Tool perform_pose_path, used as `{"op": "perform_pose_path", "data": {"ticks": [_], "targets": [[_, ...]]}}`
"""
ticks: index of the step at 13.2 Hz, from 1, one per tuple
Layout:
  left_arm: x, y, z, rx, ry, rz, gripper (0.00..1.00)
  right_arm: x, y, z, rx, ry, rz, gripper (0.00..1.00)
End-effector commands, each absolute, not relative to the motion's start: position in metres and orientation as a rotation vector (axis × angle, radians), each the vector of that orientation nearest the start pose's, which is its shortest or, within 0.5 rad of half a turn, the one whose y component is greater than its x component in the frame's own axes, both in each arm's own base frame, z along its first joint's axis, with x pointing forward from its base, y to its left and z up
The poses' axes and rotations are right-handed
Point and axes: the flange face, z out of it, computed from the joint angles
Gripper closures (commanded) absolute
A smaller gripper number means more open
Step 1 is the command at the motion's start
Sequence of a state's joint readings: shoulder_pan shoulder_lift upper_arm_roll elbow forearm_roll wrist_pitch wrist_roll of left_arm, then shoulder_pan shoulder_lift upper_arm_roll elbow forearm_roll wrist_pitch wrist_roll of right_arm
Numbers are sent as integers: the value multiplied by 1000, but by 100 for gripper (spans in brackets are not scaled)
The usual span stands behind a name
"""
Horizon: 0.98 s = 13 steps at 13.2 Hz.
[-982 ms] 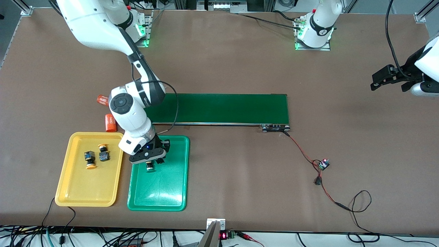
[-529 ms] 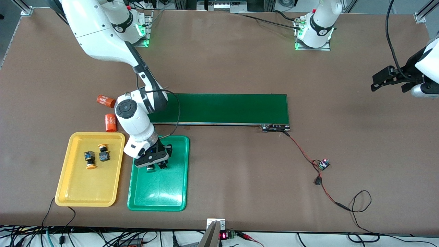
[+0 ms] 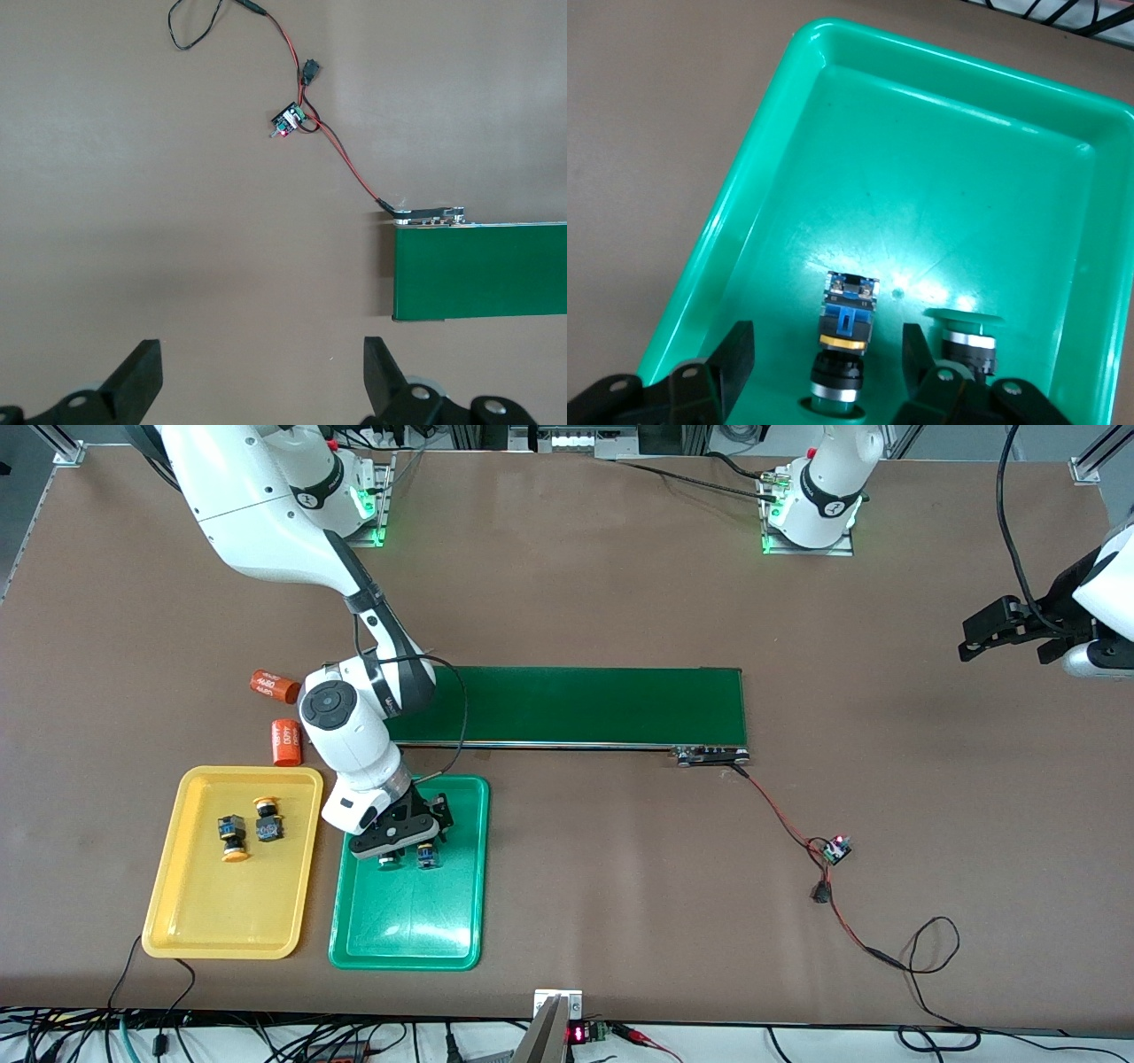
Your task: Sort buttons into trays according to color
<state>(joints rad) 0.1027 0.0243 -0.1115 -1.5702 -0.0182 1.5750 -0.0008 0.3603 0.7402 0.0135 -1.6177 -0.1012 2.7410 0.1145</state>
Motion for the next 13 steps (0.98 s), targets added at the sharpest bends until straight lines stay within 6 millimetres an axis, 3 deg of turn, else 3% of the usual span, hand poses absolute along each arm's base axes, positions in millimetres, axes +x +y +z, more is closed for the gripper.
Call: {"op": "perform_pose_path", "data": {"ticks": [1, 7, 10, 13], "targets": [[566, -5, 616, -3154, 14, 26, 0, 673, 260, 273, -3067, -525, -472, 24], [566, -6, 624, -3155, 19, 2, 0, 654, 199, 390, -3178, -388, -160, 24], [565, -10, 628, -3154, 31, -7, 0, 640, 153, 446, -3205, -321, -76, 23], [564, -12, 628, -3153, 29, 2, 0, 628, 106, 488, -3219, -213, -47, 18]]}}
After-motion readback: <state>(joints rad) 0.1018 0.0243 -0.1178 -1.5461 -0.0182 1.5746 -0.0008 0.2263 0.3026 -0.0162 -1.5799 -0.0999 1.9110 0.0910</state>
